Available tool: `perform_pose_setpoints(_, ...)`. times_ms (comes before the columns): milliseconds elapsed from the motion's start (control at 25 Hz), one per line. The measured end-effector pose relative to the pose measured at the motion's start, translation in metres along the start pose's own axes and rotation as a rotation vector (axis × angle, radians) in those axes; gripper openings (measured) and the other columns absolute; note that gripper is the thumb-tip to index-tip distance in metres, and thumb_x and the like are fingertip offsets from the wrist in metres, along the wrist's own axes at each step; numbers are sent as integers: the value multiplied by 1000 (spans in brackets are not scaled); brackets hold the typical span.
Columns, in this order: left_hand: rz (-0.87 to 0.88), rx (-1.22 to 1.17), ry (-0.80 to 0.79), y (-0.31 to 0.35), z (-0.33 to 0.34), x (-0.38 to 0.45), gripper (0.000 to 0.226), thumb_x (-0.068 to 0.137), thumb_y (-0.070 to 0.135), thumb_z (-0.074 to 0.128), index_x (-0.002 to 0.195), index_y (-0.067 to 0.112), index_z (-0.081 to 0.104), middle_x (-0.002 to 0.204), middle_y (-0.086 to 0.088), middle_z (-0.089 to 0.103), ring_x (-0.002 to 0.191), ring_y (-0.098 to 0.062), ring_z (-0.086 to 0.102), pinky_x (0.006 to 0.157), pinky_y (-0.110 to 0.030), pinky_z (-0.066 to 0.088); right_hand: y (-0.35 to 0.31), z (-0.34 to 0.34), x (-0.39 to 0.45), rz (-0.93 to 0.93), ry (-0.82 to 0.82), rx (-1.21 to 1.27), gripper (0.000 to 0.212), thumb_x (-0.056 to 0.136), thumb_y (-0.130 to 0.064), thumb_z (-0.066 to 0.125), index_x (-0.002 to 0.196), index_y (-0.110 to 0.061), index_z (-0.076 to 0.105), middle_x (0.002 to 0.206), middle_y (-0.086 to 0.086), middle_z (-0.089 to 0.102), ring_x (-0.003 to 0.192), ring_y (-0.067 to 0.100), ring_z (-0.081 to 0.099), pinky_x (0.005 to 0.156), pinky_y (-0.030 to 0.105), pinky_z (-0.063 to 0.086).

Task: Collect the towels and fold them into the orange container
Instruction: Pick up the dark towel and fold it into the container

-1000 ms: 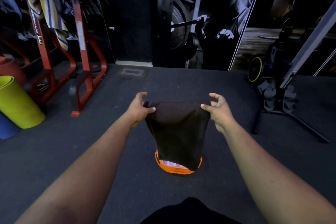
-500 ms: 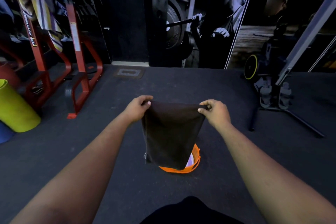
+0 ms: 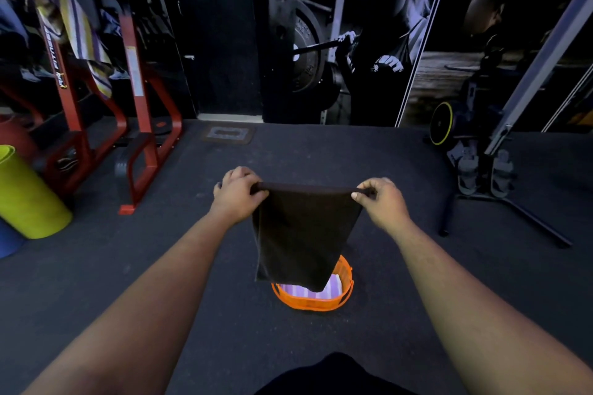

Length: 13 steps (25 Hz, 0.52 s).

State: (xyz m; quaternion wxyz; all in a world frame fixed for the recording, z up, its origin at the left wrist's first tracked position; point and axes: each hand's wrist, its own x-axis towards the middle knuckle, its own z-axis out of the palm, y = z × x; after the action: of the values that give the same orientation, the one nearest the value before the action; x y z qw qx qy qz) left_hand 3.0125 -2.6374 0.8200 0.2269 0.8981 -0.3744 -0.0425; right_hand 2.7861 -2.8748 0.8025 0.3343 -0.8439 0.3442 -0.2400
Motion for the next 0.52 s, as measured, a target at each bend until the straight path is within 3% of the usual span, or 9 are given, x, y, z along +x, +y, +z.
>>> perform_pose_setpoints(120, -90, -800, -21, 13, -9, -10, 11, 101, 23, 60, 106, 17, 68, 109, -1, 72, 111, -25, 67, 93, -35, 52, -20, -12, -2, -42, 39, 621, 15, 95, -10, 68, 99, -22, 61, 96, -4, 61, 91, 10, 58, 85, 30, 47)
perform_pose_setpoints(200, -68, -1042, -36, 30, -20, -11, 15, 103, 21, 57, 112, 16, 68, 104, -1, 76, 102, -19, 72, 87, -33, 53, -29, -19, -4, -85, 32, 884, 29, 94, -2, 68, 109, -23, 55, 99, -6, 63, 89, 4, 63, 84, 24, 51)
perform_pose_setpoints(280, -35, -1222, 20, 50, -40, -1, 17, 103, 19, 58, 117, 14, 65, 108, -5, 76, 101, -20, 73, 88, -37, 55, -27, -11, -11, -47, -129, 721, 43, 87, -3, 76, 121, -21, 56, 110, -7, 69, 97, -2, 68, 91, 25, 56)
perform_pose_setpoints(360, -25, -1456, 104, 62, -61, 8, 24, 102, 18, 60, 125, 13, 60, 116, -9, 73, 106, -22, 72, 89, -38, 58, -19, 5, -20, -3, -235, 558, 35, 88, -8, 76, 121, -13, 66, 114, -3, 74, 102, 3, 69, 101, 36, 54)
perform_pose_setpoints(440, -49, -1448, 28, 50, -61, 3, 40, 96, 26, 68, 133, 18, 55, 125, -7, 69, 112, -22, 70, 92, -38, 59, -23, 15, -20, 84, -183, 694, 23, 94, -9, 69, 117, -8, 70, 112, 2, 75, 103, 12, 70, 99, 40, 54)
perform_pose_setpoints(520, -181, -1239, -270, 20, -27, -25, 66, 77, 40, 84, 134, 15, 60, 125, -9, 71, 112, -22, 70, 91, -34, 59, -32, 15, -16, 164, -169, 831, 21, 97, -11, 66, 117, -8, 70, 111, 6, 76, 106, 21, 69, 92, 36, 57)
